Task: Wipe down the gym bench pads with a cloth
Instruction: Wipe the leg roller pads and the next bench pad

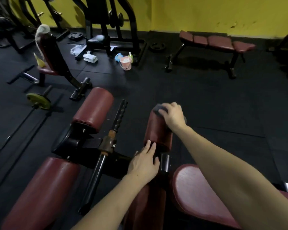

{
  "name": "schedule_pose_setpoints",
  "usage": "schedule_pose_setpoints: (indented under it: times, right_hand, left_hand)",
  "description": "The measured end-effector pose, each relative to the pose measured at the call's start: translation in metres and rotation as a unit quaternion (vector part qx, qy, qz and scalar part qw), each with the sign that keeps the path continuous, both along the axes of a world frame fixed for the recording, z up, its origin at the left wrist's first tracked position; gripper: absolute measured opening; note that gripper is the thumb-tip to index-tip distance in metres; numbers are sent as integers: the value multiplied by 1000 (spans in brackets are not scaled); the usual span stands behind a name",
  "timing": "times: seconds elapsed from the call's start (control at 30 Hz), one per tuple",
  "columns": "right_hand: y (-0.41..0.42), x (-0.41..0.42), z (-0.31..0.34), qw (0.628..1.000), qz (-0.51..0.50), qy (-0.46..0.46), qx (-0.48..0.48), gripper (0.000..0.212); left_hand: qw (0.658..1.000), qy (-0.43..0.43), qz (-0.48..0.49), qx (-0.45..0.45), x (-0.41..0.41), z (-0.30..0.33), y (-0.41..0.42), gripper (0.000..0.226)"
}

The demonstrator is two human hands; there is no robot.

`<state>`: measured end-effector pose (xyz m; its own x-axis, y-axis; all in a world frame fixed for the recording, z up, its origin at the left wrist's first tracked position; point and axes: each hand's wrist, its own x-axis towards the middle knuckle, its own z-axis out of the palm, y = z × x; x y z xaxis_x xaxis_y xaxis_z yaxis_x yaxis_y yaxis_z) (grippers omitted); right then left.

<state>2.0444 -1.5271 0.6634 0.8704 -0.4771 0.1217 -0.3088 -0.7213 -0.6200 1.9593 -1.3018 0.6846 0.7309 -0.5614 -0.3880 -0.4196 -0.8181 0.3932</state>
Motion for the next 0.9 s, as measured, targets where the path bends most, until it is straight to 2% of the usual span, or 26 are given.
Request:
schedule_pose_setpoints:
  times: [0.07,0.2,0.4,0.53,0.63,0.7,0.8,0.9]
  right_hand:
    - [2,4,-17,1000,0,4,-31,37]
    - [-8,7,-30,999,13,-38,-14,35]
    - [5,-20,-31,998,24,-50,-18,37]
    - [41,-84,-40,992,84,-85,-44,40]
    - [26,-71,-46,979,130,-120,-98,39]
    - [2,-29,-44,982,97,-117,-110,39]
    - [-25,28,-31,998,-11,-64,-21,36]
    - [-19,26,-26,998,-24,-54,-22,37]
  left_hand:
    - [1000,10,13,-2,-2,-4,-2,63]
    - [1000,-2,0,-3,1,-14,-3,66]
    - [1000,-12,-18,8,5,-16,-1,66]
    - [1000,-8,-13,3,7,-14,1,61]
    - [1000,-23,0,-4,7,-12,0,58]
    - [1000,-26,6,-11,7,-13,0,58]
    - [999,-24,8,-32,6,-13,2,59]
    - [997,-41,7,-58,3,-14,6,59]
